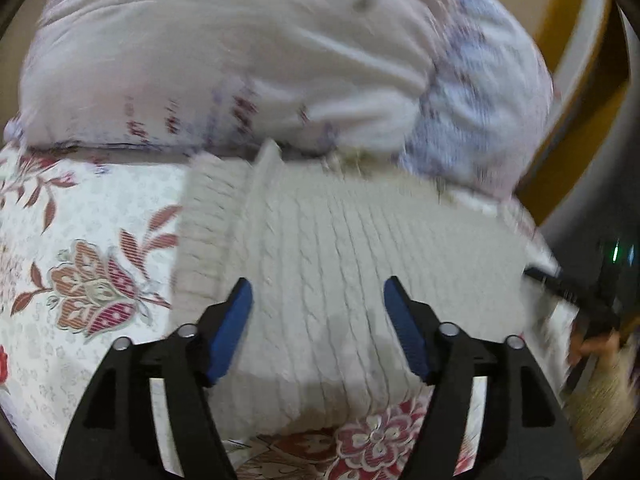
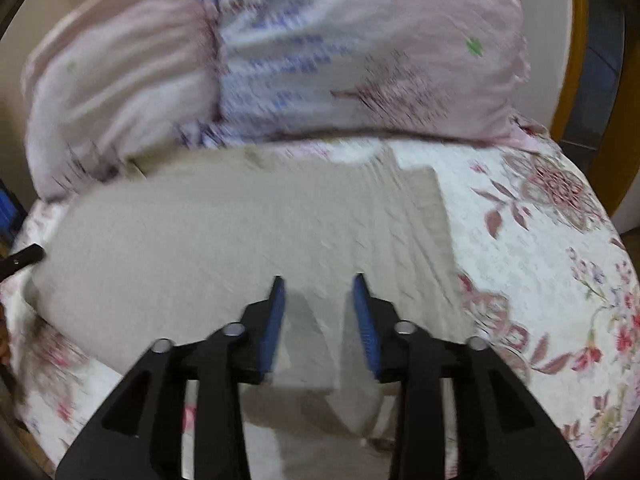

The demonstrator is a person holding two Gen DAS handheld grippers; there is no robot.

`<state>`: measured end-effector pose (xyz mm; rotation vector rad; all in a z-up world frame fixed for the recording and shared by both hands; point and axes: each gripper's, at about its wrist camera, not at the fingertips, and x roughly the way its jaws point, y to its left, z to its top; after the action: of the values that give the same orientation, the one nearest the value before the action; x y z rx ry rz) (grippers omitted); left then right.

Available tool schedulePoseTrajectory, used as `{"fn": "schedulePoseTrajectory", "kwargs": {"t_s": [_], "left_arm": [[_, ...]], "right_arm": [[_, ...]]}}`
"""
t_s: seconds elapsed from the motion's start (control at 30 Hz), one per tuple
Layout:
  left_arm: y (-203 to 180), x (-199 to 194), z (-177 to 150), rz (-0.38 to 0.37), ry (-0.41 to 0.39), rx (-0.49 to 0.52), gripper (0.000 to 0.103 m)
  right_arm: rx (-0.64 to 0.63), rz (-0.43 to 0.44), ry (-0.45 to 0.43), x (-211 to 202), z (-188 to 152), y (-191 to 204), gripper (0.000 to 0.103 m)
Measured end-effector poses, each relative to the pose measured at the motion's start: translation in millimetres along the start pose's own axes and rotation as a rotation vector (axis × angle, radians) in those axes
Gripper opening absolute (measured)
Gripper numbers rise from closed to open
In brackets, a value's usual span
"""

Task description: Fold small clothes

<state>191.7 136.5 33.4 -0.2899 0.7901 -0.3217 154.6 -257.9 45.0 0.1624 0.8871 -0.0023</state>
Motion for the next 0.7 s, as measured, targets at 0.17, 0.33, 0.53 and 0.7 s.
{"fn": "schedulePoseTrajectory", "kwargs": {"t_s": [0.17, 0.33, 0.53, 0.7], "left_arm": [[45.1, -12.3, 18.4, -0.058, -0.048, -0.25, 0.078], [77.5, -4.1, 23.2, -0.086, -0.041, -0.437, 0.078], [82.5, 14.9, 22.1, -0.118, 0.003, -0.51, 0.078], [79.9, 22.6, 21.3, -0.12, 0.014, -0.511, 0.078]], "right_arm": [[-0.072, 0.076, -0.009, 11.8, 13.4, 44.7, 0.046], [-0.134, 0.122, -0.012, 27.9, 22.0, 87.5, 0.046], [-0.155, 0.095, 0.074, 56.9, 21.0, 111.3, 0.048], [-0.183, 0.062, 0.04, 58.8, 14.8, 116.3, 0.05]]}}
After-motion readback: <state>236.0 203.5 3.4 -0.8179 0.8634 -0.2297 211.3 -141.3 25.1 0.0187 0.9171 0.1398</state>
